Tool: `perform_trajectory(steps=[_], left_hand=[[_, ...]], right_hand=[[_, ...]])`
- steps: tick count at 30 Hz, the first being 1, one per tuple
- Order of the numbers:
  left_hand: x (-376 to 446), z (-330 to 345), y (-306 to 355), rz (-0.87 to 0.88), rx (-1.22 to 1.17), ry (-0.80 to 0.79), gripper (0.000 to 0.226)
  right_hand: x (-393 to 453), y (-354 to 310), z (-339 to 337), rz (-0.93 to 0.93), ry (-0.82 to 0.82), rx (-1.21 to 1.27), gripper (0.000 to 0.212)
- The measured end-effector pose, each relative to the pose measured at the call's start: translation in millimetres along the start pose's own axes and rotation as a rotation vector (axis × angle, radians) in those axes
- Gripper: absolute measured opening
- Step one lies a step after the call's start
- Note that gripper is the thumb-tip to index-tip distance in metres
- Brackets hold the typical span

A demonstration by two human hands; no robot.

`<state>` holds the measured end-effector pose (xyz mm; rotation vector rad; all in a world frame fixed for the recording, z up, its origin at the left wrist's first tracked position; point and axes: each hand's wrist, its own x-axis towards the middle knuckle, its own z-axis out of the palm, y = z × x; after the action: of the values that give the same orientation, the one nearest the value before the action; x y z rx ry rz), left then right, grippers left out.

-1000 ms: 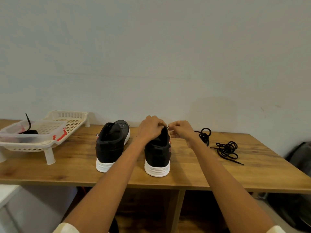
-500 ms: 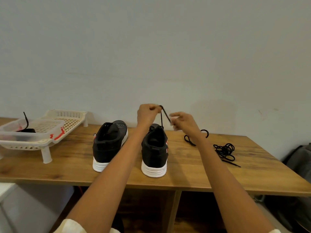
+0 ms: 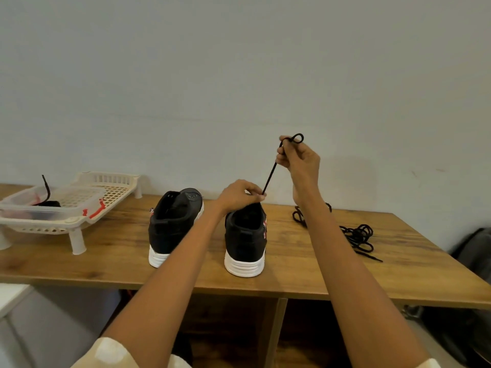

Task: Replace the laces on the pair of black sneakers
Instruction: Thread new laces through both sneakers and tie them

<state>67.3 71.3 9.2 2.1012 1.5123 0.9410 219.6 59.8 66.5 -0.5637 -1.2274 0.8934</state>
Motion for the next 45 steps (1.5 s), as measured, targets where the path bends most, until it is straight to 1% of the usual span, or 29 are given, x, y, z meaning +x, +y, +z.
perform_trajectory(steps=[2, 4, 5, 7, 10, 11, 13, 15, 18, 20, 21, 23, 24, 25, 28, 29, 31, 33, 35, 37, 39, 41, 42, 43, 44, 45], left_hand=[[2.0, 3.1, -1.1, -0.027, 0.061, 0.024, 0.022], [3.2, 2.6, 1.5, -0.041, 0.031, 0.138, 0.02], [3.5, 1.5, 3.1, -0.046, -0.03, 0.2, 0.019], [2.8, 0.2, 8.1, -0.054, -0.151, 0.276, 0.017], [2.3, 1.1, 11.2, -0.06, -0.168, 0.296, 0.012], [2.1, 1.3, 10.6, -0.062, -0.157, 0.305, 0.01], [1.5, 0.5, 8.2, -0.059, -0.164, 0.332, 0.009], [1.5, -0.6, 5.9, -0.047, -0.185, 0.344, 0.01], [-2.0, -3.3, 4.7, -0.039, -0.197, 0.315, 0.014], [-5.3, -5.9, -1.2, -0.106, -0.195, 0.302, 0.013], [-7.4, -8.0, -6.4, -0.165, -0.164, 0.269, 0.014], [-11.9, -11.7, -18.6, -0.268, -0.051, 0.104, 0.014], [-14.1, -12.6, -23.7, -0.287, -0.006, 0.015, 0.014], [-15.6, -13.3, -27.5, -0.285, 0.02, -0.032, 0.014], [-18.1, -18.3, -28.1, -0.233, 0.062, -0.009, 0.011], [-20.4, -20.2, -25.2, -0.232, 0.047, -0.024, 0.011], [-27.8, -23.0, -19.3, -0.285, -0.085, -0.082, 0.013], [-33.9, -24.8, -18.0, -0.35, -0.342, -0.075, 0.02], [-34.1, -26.7, -16.0, -0.386, -0.728, 0.027, 0.027], [-28.7, -30.2, -12.9, -0.41, -1.093, 0.18, 0.029], [-21.7, -30.9, -8.8, -0.404, -1.384, 0.286, 0.031], [-18.3, -30.4, -10.5, -0.373, -1.618, 0.389, 0.031], [-17.8, -29.5, -13.4, -0.372, -1.695, 0.451, 0.031], [-18.0, -29.3, -15.7, -0.388, -1.721, 0.497, 0.03], [-18.6, -29.5, -17.8, -0.428, -1.674, 0.518, 0.03], [-18.5, -30.3, -17.3, -0.475, -1.573, 0.509, 0.03]], right_hand=[[-2.7, 2.2, 3.4, -0.003, 0.007, 0.027, 0.014], [-2.2, 4.8, 1.4, 0.011, 0.026, 0.02, 0.014], [-0.4, 6.6, -2.1, 0.028, 0.014, -0.024, 0.013], [1.3, 12.3, -11.5, 0.098, -0.089, -0.225, 0.013], [-6.0, 31.2, -19.7, 0.255, -0.351, -0.565, 0.017], [-9.5, 36.9, -20.1, 0.292, -0.41, -0.623, 0.018], [-14.1, 45.3, -20.3, 0.336, -0.464, -0.667, 0.018], [-15.5, 50.9, -20.4, 0.365, -0.465, -0.667, 0.016], [-19.0, 58.3, -18.5, 0.358, -0.407, -0.616, 0.011], [-21.8, 64.4, -17.7, 0.36, -0.342, -0.576, 0.011], [-23.0, 67.2, -17.7, 0.378, -0.303, -0.541, 0.012], [-24.7, 71.6, -18.9, 0.429, -0.243, -0.46, 0.014], [-25.7, 73.1, -19.3, 0.449, -0.228, -0.427, 0.015], [-26.3, 74.3, -19.5, 0.46, -0.22, -0.405, 0.016], [-27.0, 74.6, -17.1, 0.467, -0.19, -0.366, 0.016], [-27.1, 74.4, -16.0, 0.47, -0.177, -0.352, 0.015], [-27.9, 74.0, -14.5, 0.476, -0.148, -0.325, 0.015], [-28.9, 73.6, -14.6, 0.48, -0.106, -0.301, 0.014], [-30.0, 71.7, -16.3, 0.489, -0.047, -0.219, 0.012], [-30.1, 68.7, -16.2, 0.5, 0.009, -0.103, 0.012], [-30.4, 66.5, -16.6, 0.512, 0.044, -0.042, 0.012], [-31.9, 65.9, -14.5, 0.535, 0.078, 0.015, 0.011], [-32.5, 66.0, -14.3, 0.546, 0.095, 0.04, 0.011], [-32.6, 66.5, -14.6, 0.555, 0.108, 0.06, 0.013], [-32.8, 66.6, -15.3, 0.561, 0.12, 0.074, 0.014], [-32.5, 66.6, -16.5, 0.565, 0.129, 0.084, 0.016]])
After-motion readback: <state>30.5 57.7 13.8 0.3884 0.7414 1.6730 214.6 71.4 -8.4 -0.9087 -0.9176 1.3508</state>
